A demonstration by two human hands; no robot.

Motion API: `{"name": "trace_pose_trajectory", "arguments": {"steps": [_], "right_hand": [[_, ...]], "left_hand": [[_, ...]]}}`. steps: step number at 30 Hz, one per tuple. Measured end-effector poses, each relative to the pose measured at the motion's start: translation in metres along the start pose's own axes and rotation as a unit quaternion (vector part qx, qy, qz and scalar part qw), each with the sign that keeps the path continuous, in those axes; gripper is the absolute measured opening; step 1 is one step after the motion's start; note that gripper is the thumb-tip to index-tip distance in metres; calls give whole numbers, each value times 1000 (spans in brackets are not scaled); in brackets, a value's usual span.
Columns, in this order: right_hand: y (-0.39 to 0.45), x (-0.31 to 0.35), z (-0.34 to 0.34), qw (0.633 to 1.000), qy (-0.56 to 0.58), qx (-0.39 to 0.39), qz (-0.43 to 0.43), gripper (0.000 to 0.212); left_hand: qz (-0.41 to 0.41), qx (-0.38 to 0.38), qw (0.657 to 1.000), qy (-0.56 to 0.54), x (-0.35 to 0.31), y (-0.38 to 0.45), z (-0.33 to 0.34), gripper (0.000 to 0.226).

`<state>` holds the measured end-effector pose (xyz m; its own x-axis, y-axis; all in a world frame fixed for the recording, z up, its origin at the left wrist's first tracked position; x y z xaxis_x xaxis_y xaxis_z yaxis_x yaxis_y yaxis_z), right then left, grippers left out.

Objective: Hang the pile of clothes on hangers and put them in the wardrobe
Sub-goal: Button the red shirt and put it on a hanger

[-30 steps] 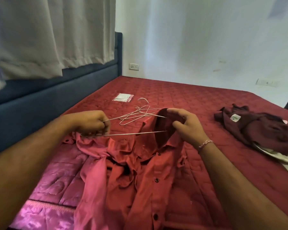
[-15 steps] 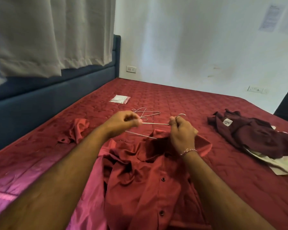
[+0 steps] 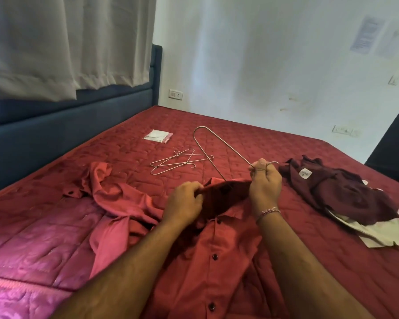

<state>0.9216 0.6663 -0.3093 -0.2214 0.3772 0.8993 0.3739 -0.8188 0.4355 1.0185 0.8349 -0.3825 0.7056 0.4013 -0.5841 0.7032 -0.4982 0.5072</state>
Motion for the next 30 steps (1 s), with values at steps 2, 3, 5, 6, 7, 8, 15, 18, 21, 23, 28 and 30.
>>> {"name": "trace_pose_trajectory", "arguments": {"steps": [2, 3, 5, 6, 7, 8, 15, 18, 21, 23, 28, 30], "right_hand": [[0, -4, -2, 999, 15, 33, -5, 44], [-2, -6, -2, 998, 13, 57, -17, 44], [-6, -13, 2, 994, 8, 101, -36, 38], [-8, -18, 3, 992, 9, 118, -39, 35], [-9, -22, 4, 992, 8, 124, -39, 33], [-11, -26, 2, 992, 1, 120, -40, 31], [-18, -51, -15, 978, -197, 68, -31, 26], [-24, -47, -11, 945, -319, 54, -47, 28], [-35, -35, 3, 874, -470, 76, -101, 29], [-40, -24, 13, 841, -522, 89, -111, 32], [-24, -4, 47, 817, -535, 210, -53, 28], [-13, -7, 63, 839, -464, 280, -43, 24]], "left_hand": [[-84, 23, 974, -210, -6, 12, -16, 4], [-111, 16, 940, -322, -11, 17, -24, 7], [-131, 1, 865, -485, -29, 23, -40, 16], [-131, 3, 834, -536, -41, 24, -50, 18], [-130, 6, 807, -576, -48, 26, -59, 19], [-128, 14, 794, -594, -52, 27, -67, 19], [-184, -26, 877, -443, -36, 15, -87, 17], [-156, -82, 933, -313, -26, 14, -91, 19], [-135, -125, 958, -218, -15, 15, -94, 17], [-132, -136, 959, -210, -13, 16, -91, 12], [-138, -67, 934, -323, -14, 16, -63, 27], [-134, -66, 921, -360, -2, 23, -49, 34]]}}
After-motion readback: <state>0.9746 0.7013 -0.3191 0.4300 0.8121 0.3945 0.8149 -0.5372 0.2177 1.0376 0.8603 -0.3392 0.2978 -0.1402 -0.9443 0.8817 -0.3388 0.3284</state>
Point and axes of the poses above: each hand's wrist, its own y-axis towards the middle knuckle, its own z-axis out of the palm, x = y × z, the point moved 1 cm from there along y, towards the middle knuckle, and after that the axes turned 6 degrees about z, right-handed, at the moved point
